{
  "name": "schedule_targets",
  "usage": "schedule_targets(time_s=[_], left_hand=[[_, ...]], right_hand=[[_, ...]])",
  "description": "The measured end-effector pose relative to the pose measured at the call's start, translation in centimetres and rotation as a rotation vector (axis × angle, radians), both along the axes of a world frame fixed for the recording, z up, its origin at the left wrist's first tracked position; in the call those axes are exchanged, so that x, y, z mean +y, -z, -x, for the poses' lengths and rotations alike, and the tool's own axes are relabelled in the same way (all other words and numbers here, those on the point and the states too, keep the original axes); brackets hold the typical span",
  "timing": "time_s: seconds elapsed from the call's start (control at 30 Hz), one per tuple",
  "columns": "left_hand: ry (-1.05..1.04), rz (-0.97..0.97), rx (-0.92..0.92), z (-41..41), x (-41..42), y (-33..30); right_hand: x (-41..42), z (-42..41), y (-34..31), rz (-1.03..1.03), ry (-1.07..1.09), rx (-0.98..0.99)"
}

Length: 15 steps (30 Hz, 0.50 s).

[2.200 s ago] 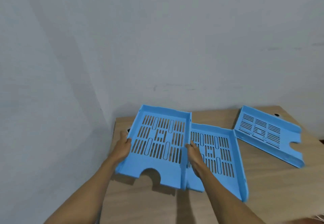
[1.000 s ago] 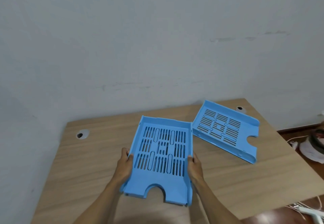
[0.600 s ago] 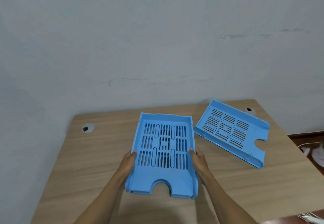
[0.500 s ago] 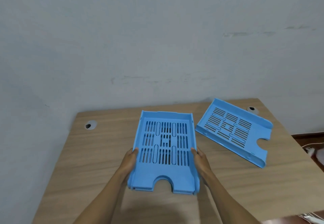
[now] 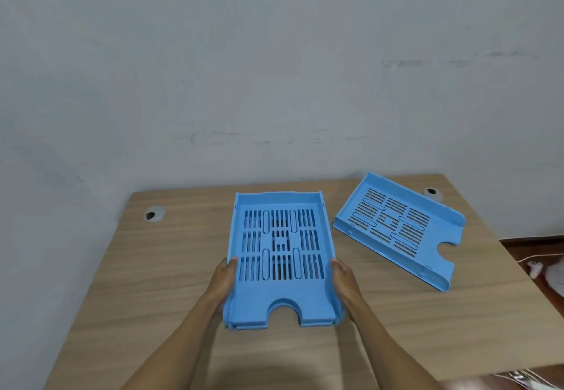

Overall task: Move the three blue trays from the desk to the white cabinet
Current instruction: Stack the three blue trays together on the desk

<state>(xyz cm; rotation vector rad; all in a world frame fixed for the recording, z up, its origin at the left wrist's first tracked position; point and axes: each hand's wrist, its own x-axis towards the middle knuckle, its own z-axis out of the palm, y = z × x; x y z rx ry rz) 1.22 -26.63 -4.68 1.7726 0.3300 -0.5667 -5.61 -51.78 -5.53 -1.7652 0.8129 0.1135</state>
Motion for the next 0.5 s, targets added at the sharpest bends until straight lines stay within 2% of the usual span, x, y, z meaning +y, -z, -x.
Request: schedule_targets(time_s=[0.13,0.27,0.4,0.5], left_hand=[[0.078,-0.025,-0.003,0.0,0.5,-0.8],[0.154,-0.161,-0.042,-0.8,1.0,-2.9],[0.167,-0.214,-0.262,-2.5,-0.1,-6.5],[0.261,-0.223,-0.379,-3.6,-1.4,-8.5]], right_hand=[[-0.3,0.1,-0.8,-0.014,-0.023,-0.006],[-1.0,0.0,-3.0,0.013,-0.098,-0.028],[-2.8,-1.1,-6.2,0.135,-0.145,-0.082],[-4.9,-2.4,-8.2,0.213,-0.184,-0.067]])
